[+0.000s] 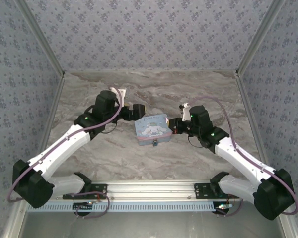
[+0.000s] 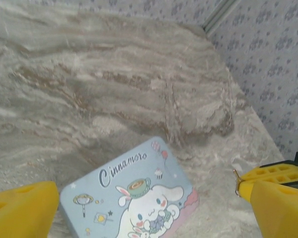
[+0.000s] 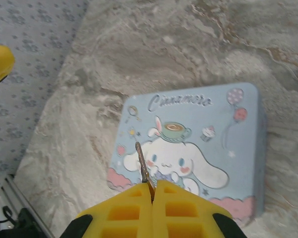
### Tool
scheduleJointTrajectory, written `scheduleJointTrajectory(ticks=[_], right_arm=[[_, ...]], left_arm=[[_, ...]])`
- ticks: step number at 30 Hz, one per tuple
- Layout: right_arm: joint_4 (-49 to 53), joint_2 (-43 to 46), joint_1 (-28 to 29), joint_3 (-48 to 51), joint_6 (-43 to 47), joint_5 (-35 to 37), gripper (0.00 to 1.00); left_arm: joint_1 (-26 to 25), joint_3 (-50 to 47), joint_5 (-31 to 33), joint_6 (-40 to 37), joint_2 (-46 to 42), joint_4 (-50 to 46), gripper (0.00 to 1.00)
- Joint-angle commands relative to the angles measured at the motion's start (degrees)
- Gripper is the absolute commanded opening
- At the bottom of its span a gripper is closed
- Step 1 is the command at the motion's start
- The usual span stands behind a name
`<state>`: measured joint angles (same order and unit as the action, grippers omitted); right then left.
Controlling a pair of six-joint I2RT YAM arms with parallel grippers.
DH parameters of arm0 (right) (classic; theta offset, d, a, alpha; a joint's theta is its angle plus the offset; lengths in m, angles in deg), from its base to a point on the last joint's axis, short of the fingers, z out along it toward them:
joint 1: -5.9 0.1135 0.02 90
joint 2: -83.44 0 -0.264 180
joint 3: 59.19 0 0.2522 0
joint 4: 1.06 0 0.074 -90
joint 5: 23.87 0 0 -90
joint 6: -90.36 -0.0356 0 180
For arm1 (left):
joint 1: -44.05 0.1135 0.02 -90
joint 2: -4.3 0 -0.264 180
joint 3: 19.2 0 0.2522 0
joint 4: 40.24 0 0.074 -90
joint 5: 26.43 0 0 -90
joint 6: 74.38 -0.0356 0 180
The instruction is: Unlock a padlock with a key
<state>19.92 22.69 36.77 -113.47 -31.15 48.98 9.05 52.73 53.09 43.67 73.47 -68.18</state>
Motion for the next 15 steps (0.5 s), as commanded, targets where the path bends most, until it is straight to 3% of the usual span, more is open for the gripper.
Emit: scheduleJointTrajectory(ticks=[1,4,9,15], right_arm=[[6.6,1.6,-0.2,2.3,1.0,5.5,0.0],[8.7,2.7,0.0,3.0,0.8,9.2,0.0],[13.5,4.4,-0.1,2.9,0.8,14.9,0.0],[13.8,5.9,-0.3,4.0,0.5,14.8,0.0]], left_arm=[[-0.9,-2.2,-9.2,3.6,3.8,2.8,0.98],[-2.8,-2.0,-13.2,5.4,7.6,5.9,0.97],[-6.8,0.5,-13.7,6.0,14.9,6.1,0.96],[-8.7,0.8,-13.0,8.1,20.1,9.1,0.94]])
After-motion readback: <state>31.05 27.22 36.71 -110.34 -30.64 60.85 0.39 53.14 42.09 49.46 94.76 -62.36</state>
